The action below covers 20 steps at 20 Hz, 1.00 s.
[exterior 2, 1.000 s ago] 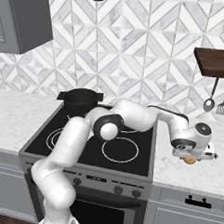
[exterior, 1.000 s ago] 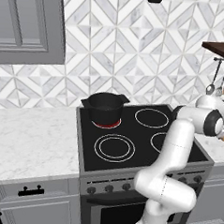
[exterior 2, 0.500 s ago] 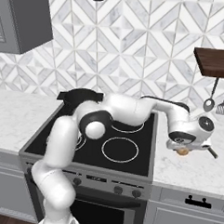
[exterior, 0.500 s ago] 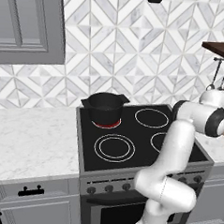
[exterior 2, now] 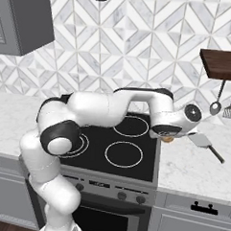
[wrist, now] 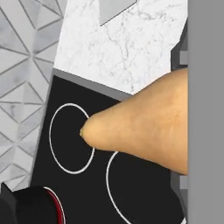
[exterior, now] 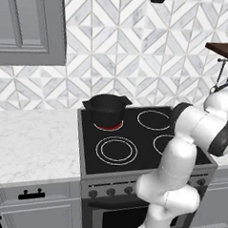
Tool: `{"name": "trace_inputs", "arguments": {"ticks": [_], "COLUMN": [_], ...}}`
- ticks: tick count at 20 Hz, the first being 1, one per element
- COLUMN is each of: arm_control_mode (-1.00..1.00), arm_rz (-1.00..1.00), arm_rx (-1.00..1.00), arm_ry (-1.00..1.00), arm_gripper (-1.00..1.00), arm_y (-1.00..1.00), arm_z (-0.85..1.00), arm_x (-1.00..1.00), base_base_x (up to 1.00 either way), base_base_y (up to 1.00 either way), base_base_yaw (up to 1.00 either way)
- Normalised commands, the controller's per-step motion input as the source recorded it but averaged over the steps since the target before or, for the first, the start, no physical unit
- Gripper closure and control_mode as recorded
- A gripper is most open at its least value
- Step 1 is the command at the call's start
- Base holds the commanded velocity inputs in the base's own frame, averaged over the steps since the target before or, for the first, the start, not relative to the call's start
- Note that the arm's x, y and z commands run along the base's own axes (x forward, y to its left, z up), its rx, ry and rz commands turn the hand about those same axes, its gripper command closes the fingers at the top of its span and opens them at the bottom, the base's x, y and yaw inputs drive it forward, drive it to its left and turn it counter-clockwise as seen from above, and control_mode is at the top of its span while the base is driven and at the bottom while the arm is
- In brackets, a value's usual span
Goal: Put the squash and squash in the pot. Retrieve the spatula and lightly stir the vegetables in the pot.
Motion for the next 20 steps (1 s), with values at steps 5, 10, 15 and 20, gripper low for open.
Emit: {"name": "trace_inputs", "arguments": {"ticks": [5,10,15,20], "arm_control_mode": [-1.00,-1.00,-1.00,-1.00], "arm_rz": [0.07,0.07,0.06,0.05], "arm_rx": [0.00,-0.02,-0.01,0.00], "arm_ry": [-0.01,0.00,0.00,0.00], "arm_gripper": [1.00,1.00,1.00,1.00], "arm_y": [1.00,1.00,1.00,1.00], "arm_z": [0.72,0.58,0.48,0.35], "arm_x": [0.00,0.06,0.13,0.19], "base_base_x": [0.00,0.00,0.00,0.00], "base_base_y": [0.00,0.00,0.00,0.00], "base_base_yaw": [0.00,0.00,0.00,0.00]}}
